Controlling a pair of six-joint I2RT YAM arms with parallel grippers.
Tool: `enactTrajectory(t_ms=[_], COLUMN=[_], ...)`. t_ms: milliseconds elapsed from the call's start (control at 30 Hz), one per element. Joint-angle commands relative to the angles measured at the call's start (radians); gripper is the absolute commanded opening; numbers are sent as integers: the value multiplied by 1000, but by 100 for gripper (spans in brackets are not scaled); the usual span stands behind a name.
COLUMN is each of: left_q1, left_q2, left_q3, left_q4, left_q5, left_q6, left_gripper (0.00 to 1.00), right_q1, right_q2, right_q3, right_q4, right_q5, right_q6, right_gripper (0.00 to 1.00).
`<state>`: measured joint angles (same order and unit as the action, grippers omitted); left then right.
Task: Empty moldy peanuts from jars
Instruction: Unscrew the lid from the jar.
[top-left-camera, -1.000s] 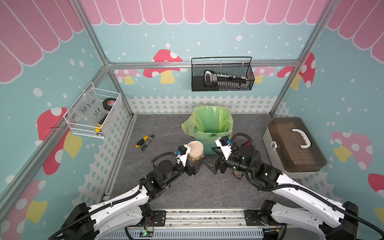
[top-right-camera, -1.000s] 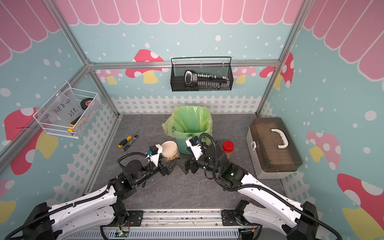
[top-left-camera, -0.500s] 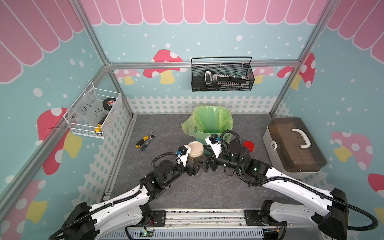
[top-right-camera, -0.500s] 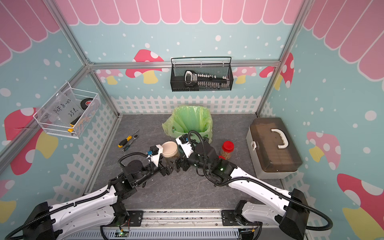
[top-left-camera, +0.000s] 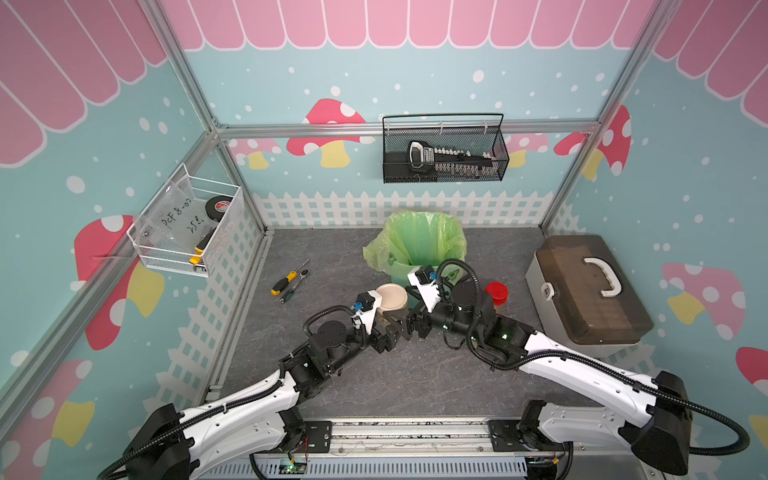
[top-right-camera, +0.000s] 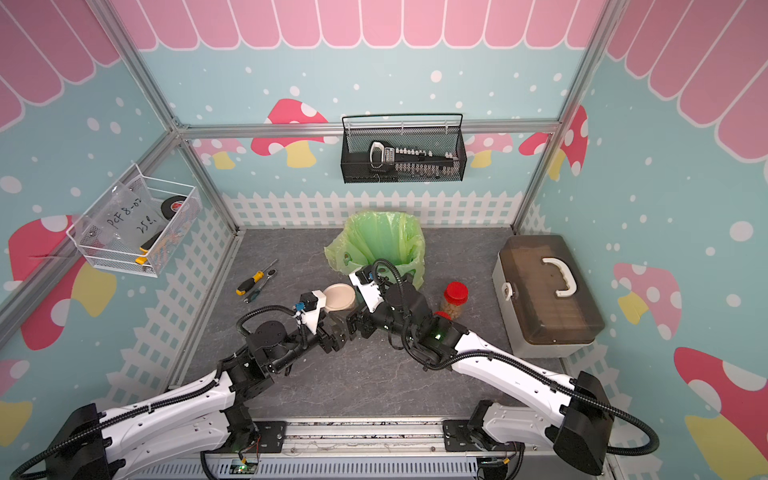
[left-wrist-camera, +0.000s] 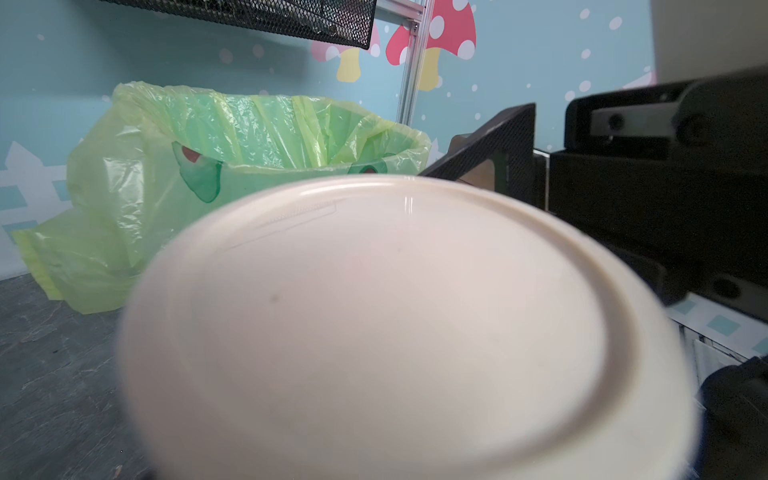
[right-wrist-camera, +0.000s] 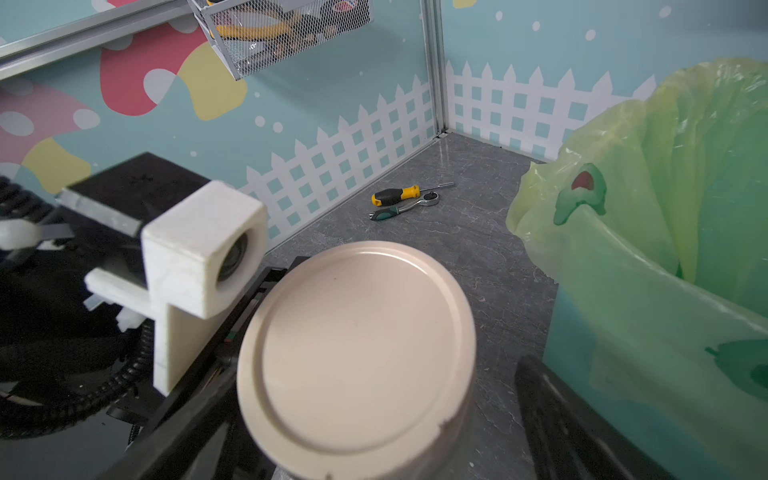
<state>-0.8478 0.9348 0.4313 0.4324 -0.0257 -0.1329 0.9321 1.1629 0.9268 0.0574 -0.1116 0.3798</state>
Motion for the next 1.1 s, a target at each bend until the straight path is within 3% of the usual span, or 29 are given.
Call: enactTrajectory(t_ms=[0,533,667,1067], left_q1=[-7,-7,-7,-7], left_q2=[-18,-16,-15,-8], left_q3=[-2,0,-1,6], left_q4=[79,78,79,76], left_q5=[4,1,2,6], left_q6=[16,14,13,16], left_gripper=[37,37,37,36], right_q1=[0,-77,-70,-44], right_q2=[-40,-144,-124,-15], right_q3=[-23,-94,-54,-9], right_q4=[9,-51,-47,23], right_q5=[23,-25,-152,-163], right_q6=[-24,-28,-24,-10], right_gripper=[97,98,96,97])
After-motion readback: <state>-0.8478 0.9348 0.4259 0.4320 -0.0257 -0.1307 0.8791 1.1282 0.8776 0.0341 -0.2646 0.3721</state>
